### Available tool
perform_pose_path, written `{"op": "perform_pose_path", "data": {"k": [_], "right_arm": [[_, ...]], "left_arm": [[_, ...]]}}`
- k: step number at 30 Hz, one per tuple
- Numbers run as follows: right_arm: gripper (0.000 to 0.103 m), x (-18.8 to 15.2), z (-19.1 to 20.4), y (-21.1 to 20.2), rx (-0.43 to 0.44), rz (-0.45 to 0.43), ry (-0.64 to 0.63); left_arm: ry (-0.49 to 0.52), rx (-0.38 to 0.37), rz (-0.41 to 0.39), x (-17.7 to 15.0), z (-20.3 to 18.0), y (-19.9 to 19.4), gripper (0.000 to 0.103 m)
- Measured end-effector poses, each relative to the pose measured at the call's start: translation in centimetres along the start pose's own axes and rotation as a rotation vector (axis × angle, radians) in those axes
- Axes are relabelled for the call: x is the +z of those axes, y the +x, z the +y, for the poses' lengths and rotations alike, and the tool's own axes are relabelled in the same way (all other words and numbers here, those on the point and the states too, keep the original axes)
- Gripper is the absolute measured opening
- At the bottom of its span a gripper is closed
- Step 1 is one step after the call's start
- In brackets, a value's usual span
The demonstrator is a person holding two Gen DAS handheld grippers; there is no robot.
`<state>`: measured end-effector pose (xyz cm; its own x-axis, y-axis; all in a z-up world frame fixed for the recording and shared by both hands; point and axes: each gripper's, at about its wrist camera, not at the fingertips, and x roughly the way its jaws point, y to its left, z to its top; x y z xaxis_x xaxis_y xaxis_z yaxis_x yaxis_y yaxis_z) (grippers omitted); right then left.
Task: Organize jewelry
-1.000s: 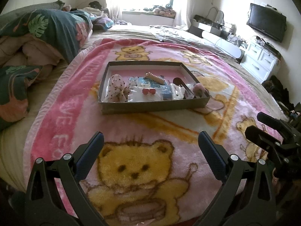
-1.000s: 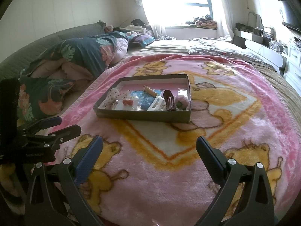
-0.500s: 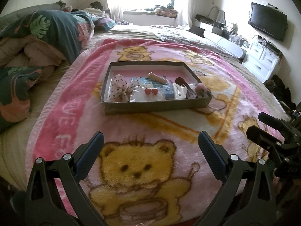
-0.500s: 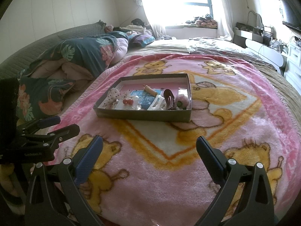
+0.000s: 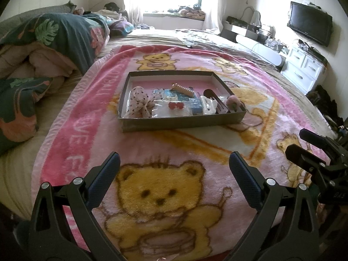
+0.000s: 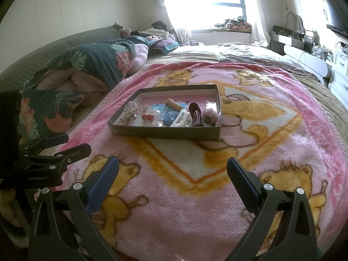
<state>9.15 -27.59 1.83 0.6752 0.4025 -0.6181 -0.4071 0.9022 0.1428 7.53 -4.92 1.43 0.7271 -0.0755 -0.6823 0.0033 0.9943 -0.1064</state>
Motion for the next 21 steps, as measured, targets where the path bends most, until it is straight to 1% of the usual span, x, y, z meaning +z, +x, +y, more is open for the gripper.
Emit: {"op": "perform_pose_path", "data": {"k": [21], "right_arm": [[0.099, 0.03, -0.01, -0.06, 0.001, -0.003, 0.000]], "left_arm": [[0.001, 0.003, -0.003, 0.01, 0.24, -0.14, 0.094]]}}
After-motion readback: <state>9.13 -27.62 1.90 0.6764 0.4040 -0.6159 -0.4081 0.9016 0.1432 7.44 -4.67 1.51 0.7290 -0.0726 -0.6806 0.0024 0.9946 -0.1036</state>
